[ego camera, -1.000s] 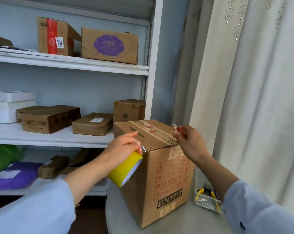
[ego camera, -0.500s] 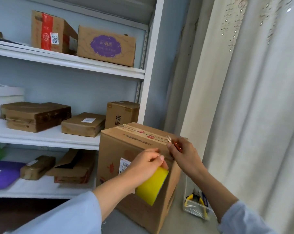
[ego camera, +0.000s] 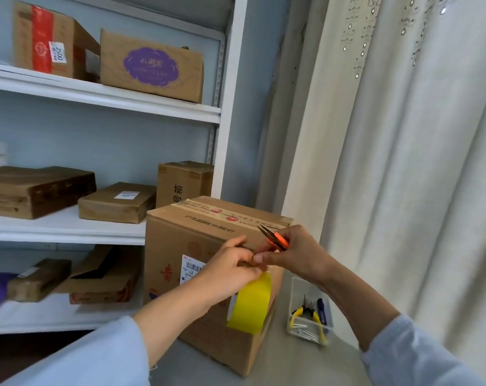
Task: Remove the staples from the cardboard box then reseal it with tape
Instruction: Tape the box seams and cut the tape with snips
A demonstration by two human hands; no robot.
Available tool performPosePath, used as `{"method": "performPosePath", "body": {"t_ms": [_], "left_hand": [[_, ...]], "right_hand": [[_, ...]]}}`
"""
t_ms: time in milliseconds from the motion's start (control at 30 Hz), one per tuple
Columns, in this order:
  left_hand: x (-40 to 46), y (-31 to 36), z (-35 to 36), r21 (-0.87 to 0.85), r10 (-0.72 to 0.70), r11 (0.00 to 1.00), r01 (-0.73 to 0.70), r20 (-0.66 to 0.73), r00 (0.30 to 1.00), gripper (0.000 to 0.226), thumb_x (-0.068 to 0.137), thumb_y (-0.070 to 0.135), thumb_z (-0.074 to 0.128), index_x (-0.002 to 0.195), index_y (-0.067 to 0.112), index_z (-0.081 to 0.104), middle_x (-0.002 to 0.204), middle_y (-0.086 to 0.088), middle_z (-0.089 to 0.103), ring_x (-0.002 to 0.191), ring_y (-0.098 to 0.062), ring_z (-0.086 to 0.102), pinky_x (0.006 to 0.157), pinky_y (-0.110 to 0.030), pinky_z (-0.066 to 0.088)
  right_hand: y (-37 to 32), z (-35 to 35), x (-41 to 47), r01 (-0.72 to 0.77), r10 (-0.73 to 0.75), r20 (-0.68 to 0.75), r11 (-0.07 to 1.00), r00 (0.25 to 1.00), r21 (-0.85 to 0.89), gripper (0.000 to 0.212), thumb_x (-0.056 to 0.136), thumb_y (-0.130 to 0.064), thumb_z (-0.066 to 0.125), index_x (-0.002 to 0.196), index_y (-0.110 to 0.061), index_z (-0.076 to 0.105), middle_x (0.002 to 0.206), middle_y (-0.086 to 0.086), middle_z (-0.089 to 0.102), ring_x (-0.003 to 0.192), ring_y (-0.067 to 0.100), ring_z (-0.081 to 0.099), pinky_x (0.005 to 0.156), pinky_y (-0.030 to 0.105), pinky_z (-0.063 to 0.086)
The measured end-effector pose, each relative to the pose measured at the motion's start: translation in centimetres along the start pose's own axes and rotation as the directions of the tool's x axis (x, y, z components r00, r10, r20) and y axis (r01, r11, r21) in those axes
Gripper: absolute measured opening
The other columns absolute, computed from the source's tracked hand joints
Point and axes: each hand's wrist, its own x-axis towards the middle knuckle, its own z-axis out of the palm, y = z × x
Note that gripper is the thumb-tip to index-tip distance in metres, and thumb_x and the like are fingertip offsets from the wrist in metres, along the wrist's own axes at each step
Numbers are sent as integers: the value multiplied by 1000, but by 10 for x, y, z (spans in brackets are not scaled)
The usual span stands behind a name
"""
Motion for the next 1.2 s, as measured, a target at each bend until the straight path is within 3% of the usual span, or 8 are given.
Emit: {"method": "performPosePath", "body": {"t_ms": [167, 300, 467, 567, 633, 800, 1033, 1200], "left_hand": [[-5, 0, 0, 19, -31, 999, 30, 1, 1000, 20, 89, 23, 63, 108, 20, 68, 153, 13, 17, 141, -15, 22, 105, -24, 20], [-9, 0, 2, 34, -34, 999, 37, -82, 996, 34, 84, 38, 67, 116, 37, 56, 126, 6, 26, 126, -16, 33, 106, -27, 30], [-9, 1, -1, -228, -133, 966, 123, -29, 991, 37, 84, 33, 69, 118, 42, 56, 126, 4, 39, 112, -13, 49, 81, -25, 44], [-10, 3, -4, -297, -155, 944, 143, -16, 988, 32, 85, 25, 69, 114, 34, 61, 112, 1, 64, 97, -11, 63, 62, -18, 47], [-11, 6, -7, -323, -166, 933, 156, -3, 986, 25, 86, 21, 69, 109, 29, 64, 100, 2, 70, 92, -11, 65, 66, -20, 50], [-8, 7, -21, -310, -217, 923, 226, 65, 974, 25, 80, 23, 73, 105, 26, 67, 105, 1, 70, 110, -21, 59, 101, -45, 43], [2, 10, -30, -288, -261, 910, 299, 164, 951, 11, 82, 15, 71, 92, 16, 68, 81, -3, 71, 84, -21, 65, 72, -32, 50], [2, 1, -32, -212, -314, 915, 342, 158, 936, 17, 82, 18, 72, 98, 19, 65, 87, -1, 69, 86, -17, 63, 75, -33, 50]], "right_hand": [[2, 5, -3, -28, 27, -32, 999, 999, -37, 9, 74, -16, 80, 82, -13, 76, 80, 5, 72, 81, 21, 67, 78, 32, 54], [-3, 7, -1, 6, -16, -150, 998, 989, -62, 4, 80, -17, 75, 79, -14, 74, 72, -11, 67, 71, 3, 62, 64, 15, 45], [-9, 11, 8, -14, -42, -203, 964, 978, -266, 11, 84, -33, 69, 85, -22, 68, 92, -5, 68, 91, 13, 62, 78, 32, 54], [-12, 15, 7, -7, -81, -192, 908, 978, -419, 14, 86, -39, 65, 89, -25, 66, 93, -9, 66, 88, 8, 58, 71, 25, 50], [-17, 16, 5, 16, -120, -196, 886, 973, -463, 11, 87, -39, 63, 86, -28, 64, 90, -10, 64, 85, 7, 56, 67, 22, 46], [-26, 18, -2, 72, -190, -184, 857, 964, -510, 11, 89, -35, 62, 94, -27, 68, 96, -8, 68, 90, 12, 60, 76, 35, 53], [-26, 21, -5, 127, -231, -142, 846, 963, -517, 7, 87, -32, 64, 82, -27, 67, 88, -7, 68, 86, 14, 60, 75, 39, 52], [-30, 23, -5, 162, -252, -161, 888, 954, -431, 5, 86, -30, 65, 83, -27, 66, 88, -8, 69, 88, 15, 63, 76, 41, 53]]}}
